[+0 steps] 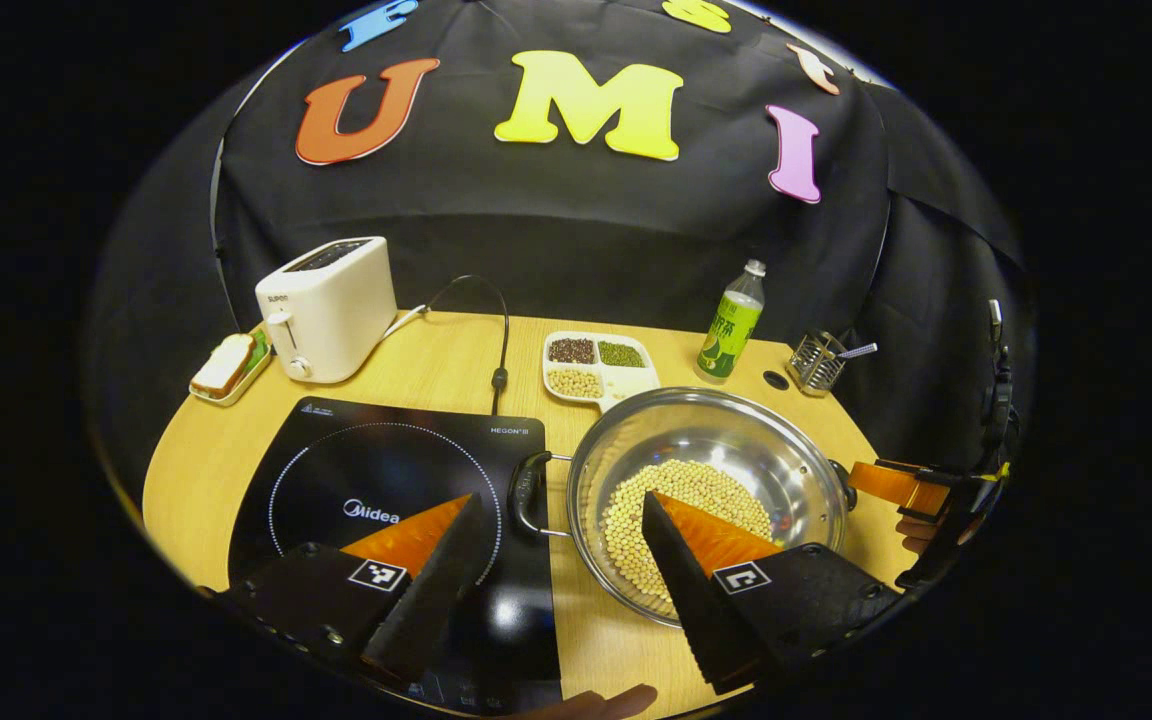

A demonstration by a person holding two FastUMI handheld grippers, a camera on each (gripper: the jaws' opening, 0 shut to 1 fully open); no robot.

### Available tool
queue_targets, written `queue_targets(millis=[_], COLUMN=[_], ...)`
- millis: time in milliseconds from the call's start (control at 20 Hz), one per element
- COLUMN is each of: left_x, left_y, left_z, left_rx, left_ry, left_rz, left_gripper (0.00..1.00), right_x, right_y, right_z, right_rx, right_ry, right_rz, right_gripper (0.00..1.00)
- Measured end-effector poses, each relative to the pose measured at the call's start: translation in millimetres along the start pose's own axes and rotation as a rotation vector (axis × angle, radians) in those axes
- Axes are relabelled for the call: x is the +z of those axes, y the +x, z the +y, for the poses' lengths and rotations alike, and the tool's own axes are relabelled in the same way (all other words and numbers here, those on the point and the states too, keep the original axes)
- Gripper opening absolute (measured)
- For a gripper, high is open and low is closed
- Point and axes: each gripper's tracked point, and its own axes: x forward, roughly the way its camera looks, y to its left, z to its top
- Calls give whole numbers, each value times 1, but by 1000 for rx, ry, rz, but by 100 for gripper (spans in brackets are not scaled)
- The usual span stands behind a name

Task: First push the handle of the pot to place it horizontally, then grasp the pot with both hands and set it on the induction cooktop.

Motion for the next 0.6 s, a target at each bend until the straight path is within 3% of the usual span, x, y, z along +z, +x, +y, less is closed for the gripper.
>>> queue_targets(millis=[150, 200, 250, 600], left_x=[-5, -7, -8, -23], left_y=[20, 25, 30, 56], left_z=[9, 8, 8, 12], left_rx=[38, 40, 42, 49], left_ry=[37, 40, 46, 49], left_rz=[42, 53, 58, 136], left_gripper=[95, 100, 95, 95], right_x=[5, 6, 6, -14], right_y=[10, 15, 19, 39], right_z=[6, 3, 2, -7], right_rx=[3, -8, -12, -54], right_ry=[-5, -11, -25, -65], right_rz=[-23, -28, -29, 6], right_gripper=[82, 82, 82, 83])
